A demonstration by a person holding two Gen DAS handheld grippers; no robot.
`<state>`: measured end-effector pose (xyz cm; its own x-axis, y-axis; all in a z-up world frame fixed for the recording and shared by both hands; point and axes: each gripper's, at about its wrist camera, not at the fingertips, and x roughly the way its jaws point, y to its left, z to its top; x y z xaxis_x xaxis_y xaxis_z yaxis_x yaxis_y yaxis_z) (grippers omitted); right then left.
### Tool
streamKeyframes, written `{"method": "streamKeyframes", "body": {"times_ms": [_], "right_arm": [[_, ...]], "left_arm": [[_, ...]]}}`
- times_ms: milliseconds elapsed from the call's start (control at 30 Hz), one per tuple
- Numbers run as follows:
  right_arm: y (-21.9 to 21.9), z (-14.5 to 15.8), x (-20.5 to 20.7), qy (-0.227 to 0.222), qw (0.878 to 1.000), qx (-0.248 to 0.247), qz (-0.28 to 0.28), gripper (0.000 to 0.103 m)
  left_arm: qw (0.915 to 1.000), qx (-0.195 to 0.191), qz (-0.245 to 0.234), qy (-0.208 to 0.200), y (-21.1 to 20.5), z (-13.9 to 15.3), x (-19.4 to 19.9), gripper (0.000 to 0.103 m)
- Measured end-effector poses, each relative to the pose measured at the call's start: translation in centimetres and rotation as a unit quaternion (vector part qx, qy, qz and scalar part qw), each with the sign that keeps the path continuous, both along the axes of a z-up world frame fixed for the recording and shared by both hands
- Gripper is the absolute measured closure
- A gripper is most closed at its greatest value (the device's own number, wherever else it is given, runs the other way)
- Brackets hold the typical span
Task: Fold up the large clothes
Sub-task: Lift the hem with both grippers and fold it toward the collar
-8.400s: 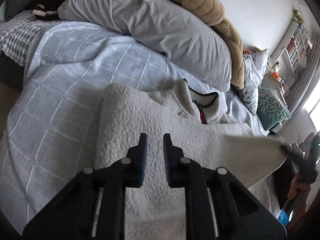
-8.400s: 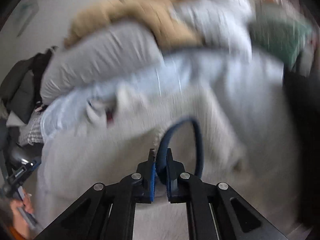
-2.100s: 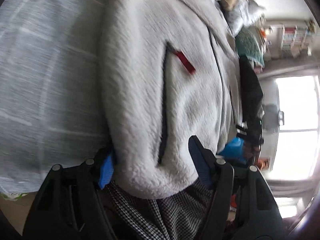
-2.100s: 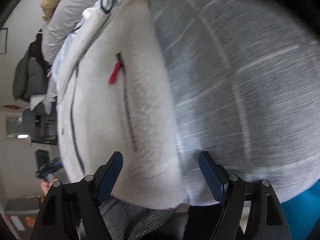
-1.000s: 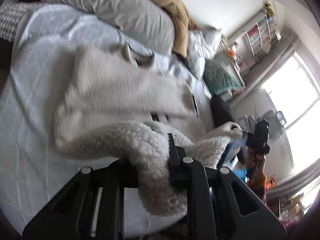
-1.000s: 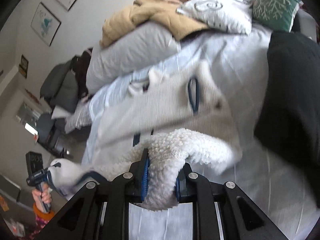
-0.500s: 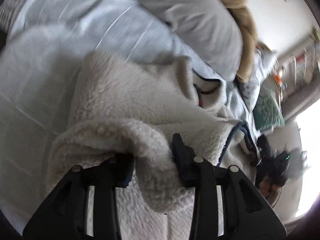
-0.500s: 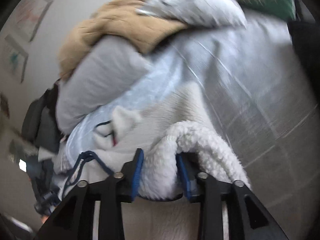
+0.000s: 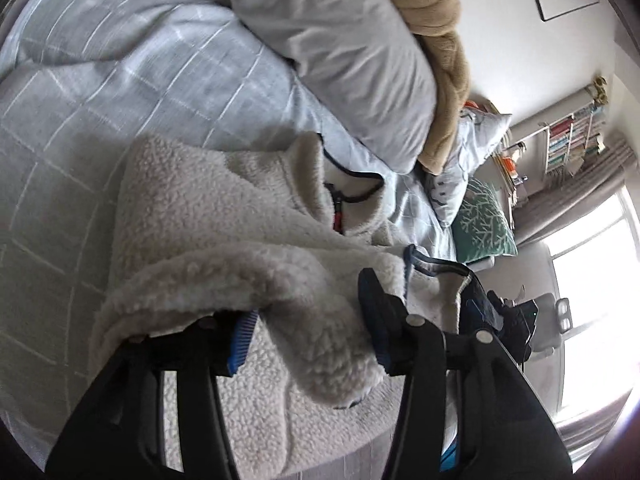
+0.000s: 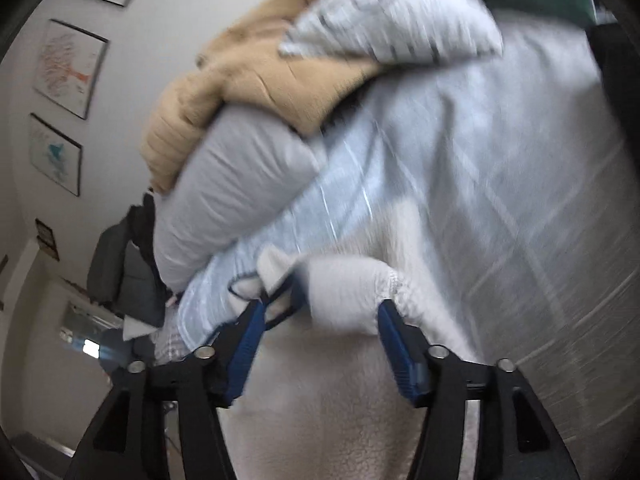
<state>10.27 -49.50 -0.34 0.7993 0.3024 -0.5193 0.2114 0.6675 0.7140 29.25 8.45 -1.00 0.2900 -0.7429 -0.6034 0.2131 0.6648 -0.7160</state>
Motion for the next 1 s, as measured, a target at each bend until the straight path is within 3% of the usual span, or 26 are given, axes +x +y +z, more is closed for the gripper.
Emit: {"method": "streamKeyframes", "body": {"times_ms": [100,167,333,433,500,567,633,700,733,767,800,833,867,1000], "right_arm": [[0.4,0.7,-0.4,-0.001,1.000,-0.032,0.000,0.036],[1.3,0.8,0.0,0.017,0.997,-0.079,0.001,0.036],[4.7,0.4,2.0,0.058,0.971,-0.230,-0.005,0.036],[5.8,-0.7,3.4,0.072,0.964,-0.257,-0.001,0.036],[6.3,-1.5,4.1,0.082,0.959,-0.271,-0.006,0.037],[6.6,-2.3,5.0,0.093,0.953,-0.288,-0.016,0.038],[6.7,-2.8,5.4,0.099,0.949,-0.297,-0.030,0.041],[6.8,-3.2,6.0,0.100,0.948,-0.301,-0.039,0.046],[6.8,-3.4,6.2,0.100,0.945,-0.308,-0.042,0.048],[6.9,-3.6,6.5,0.100,0.942,-0.318,-0.043,0.054],[7.0,-3.7,6.6,0.097,0.941,-0.321,-0.040,0.067],[7.1,-3.9,6.7,0.093,0.941,-0.322,-0.036,0.077],[7.3,-4.0,6.7,0.090,0.939,-0.330,-0.038,0.088],[8.8,-1.5,6.7,0.057,0.913,-0.397,-0.072,0.091]], "left_arm": [[1.0000,-0.008,0.002,0.002,0.6,0.6,-0.2,0.050],[0.9999,-0.015,0.008,0.004,1.2,0.8,0.0,0.047],[0.9982,-0.027,0.054,-0.009,3.4,1.3,0.4,0.032],[0.9959,-0.003,0.078,-0.046,4.2,2.3,0.2,0.026],[0.9908,0.063,0.084,-0.086,3.5,2.8,0.3,0.023],[0.9789,0.144,0.071,-0.127,1.7,2.3,0.8,0.022],[0.9581,0.232,0.044,-0.162,-0.8,0.9,1.7,0.022],[0.9398,0.300,0.014,-0.163,-3.3,-1.6,3.2,0.023],[0.9345,0.321,0.002,-0.155,-4.3,-2.8,4.0,0.032],[0.9338,0.325,-0.007,-0.150,-4.9,-3.6,4.4,0.051],[0.9364,0.318,-0.007,-0.149,-5.2,-3.9,4.7,0.062],[0.9418,0.298,0.008,-0.156,-5.3,-3.6,4.7,0.088],[0.9445,0.283,0.024,-0.165,-5.1,-3.1,4.4,0.090],[0.9322,0.251,0.102,-0.241,-4.4,0.7,3.7,0.090]]}}
